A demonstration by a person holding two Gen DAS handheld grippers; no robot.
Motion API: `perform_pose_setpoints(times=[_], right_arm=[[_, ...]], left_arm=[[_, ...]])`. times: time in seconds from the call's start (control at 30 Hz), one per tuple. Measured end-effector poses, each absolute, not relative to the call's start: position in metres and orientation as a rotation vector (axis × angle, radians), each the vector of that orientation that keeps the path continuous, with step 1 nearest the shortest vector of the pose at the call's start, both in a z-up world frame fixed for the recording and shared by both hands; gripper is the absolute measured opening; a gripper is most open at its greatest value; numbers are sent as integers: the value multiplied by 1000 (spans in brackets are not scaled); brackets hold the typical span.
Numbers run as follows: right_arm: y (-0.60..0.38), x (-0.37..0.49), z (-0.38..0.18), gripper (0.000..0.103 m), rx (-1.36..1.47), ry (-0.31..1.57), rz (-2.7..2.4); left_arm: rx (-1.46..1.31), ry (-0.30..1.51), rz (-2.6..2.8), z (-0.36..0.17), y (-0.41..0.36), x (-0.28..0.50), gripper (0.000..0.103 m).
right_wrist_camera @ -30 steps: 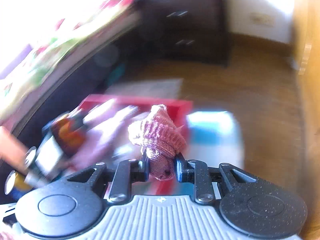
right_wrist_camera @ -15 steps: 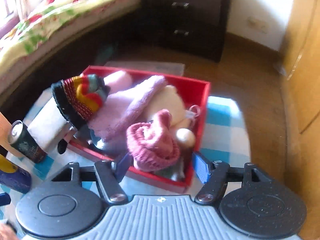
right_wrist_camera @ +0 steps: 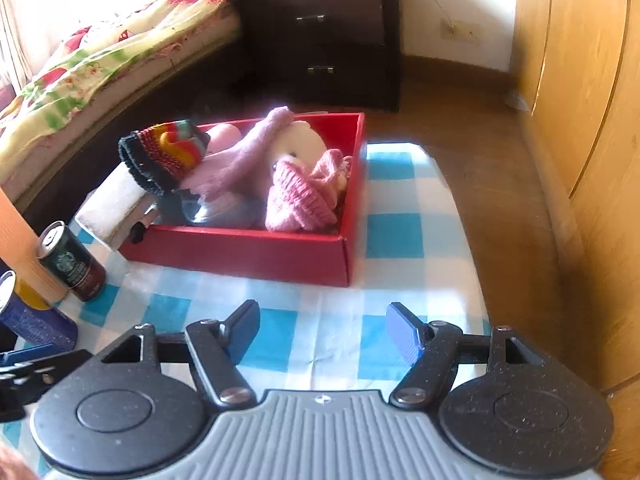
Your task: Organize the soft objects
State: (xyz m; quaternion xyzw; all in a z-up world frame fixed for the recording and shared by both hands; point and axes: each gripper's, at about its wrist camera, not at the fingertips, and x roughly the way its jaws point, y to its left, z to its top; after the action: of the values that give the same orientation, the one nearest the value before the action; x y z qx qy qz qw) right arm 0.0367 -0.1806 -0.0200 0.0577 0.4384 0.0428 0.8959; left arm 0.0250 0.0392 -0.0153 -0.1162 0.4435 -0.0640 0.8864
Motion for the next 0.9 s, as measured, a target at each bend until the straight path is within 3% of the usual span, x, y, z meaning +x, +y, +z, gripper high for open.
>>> perform_pose_setpoints(times=[0.9], right_arm=[[-155,-92,-13,49,29,866,155]], left_arm=[[-126,949,-93,-32,18,-50,79]])
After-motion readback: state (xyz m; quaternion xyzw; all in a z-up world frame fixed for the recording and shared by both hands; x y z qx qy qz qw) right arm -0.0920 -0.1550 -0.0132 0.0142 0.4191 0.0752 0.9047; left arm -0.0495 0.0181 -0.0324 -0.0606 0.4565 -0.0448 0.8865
